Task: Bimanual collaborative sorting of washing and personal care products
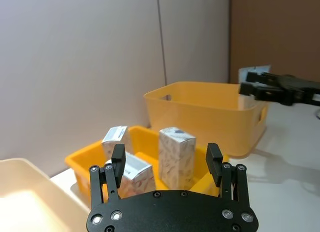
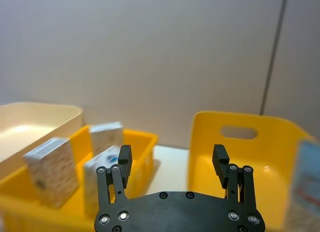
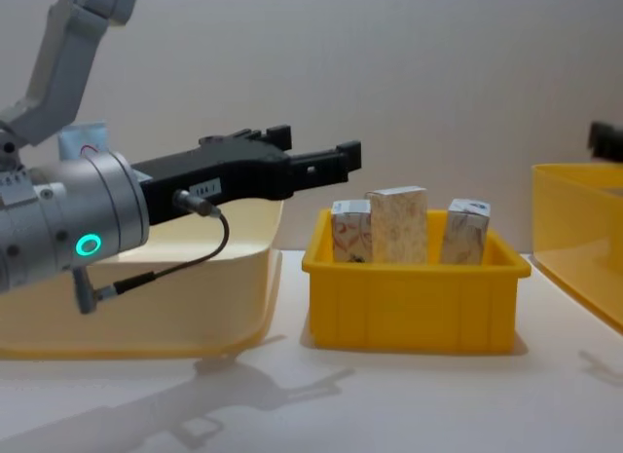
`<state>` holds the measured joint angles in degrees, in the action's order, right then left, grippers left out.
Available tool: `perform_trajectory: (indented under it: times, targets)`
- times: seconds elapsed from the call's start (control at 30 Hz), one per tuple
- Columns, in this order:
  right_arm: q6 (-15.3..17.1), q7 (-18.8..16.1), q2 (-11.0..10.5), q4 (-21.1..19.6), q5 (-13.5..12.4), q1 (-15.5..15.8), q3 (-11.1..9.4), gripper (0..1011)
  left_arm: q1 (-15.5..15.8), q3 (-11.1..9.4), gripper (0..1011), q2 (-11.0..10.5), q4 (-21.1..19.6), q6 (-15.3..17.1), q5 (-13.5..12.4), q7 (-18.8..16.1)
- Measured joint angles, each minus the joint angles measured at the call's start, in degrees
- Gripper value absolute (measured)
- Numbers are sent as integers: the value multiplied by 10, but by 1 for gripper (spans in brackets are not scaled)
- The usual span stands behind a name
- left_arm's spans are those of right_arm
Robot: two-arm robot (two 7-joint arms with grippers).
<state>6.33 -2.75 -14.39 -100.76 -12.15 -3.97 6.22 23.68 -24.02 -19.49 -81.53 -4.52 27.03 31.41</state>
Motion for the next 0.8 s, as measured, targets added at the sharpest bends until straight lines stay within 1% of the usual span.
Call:
perform_trajectory:
  times: [0.07, 0.1, 0.13, 0.17, 0.2, 0.27, 0.33, 0.37, 0.47, 0.8]
  targets:
    - [-7, -2, -8, -1, -7, 8, 11, 1001, -6, -1, 1003, -1, -6, 3, -8, -16]
    - [-14, -3, -15, -1, -13, 15, 21, 1001, -7, -1, 1003, -2, -8, 4, -11, -23]
    - [-17, -4, -19, -2, -17, 19, 26, 1001, -11, -2, 1004, -3, -13, 6, -17, -34]
    - [-20, -5, -23, -2, -20, 23, 31, 1001, -13, -3, 1004, -3, -15, 7, -20, -40]
    - [-26, -7, -30, -3, -26, 29, 41, 1001, -15, -3, 1003, -3, -17, 8, -22, -44]
    - [-33, -9, -38, -4, -33, 37, 52, 1001, -20, -4, 1003, -5, -23, 11, -31, -62]
    - [-37, -10, -42, -4, -37, 41, 57, 1001, -24, -5, 1003, -6, -28, 13, -37, -74]
    - [-40, -10, -45, -5, -39, 44, 61, 1001, -28, -5, 1003, -7, -32, 15, -43, -85]
    - [-43, -11, -48, -5, -43, 47, 66, 1001, -36, -7, 1003, -9, -41, 19, -55, -109]
    - [-44, -11, -50, -5, -43, 48, 67, 1001, -60, -12, 1003, -14, -69, 32, -92, -183]
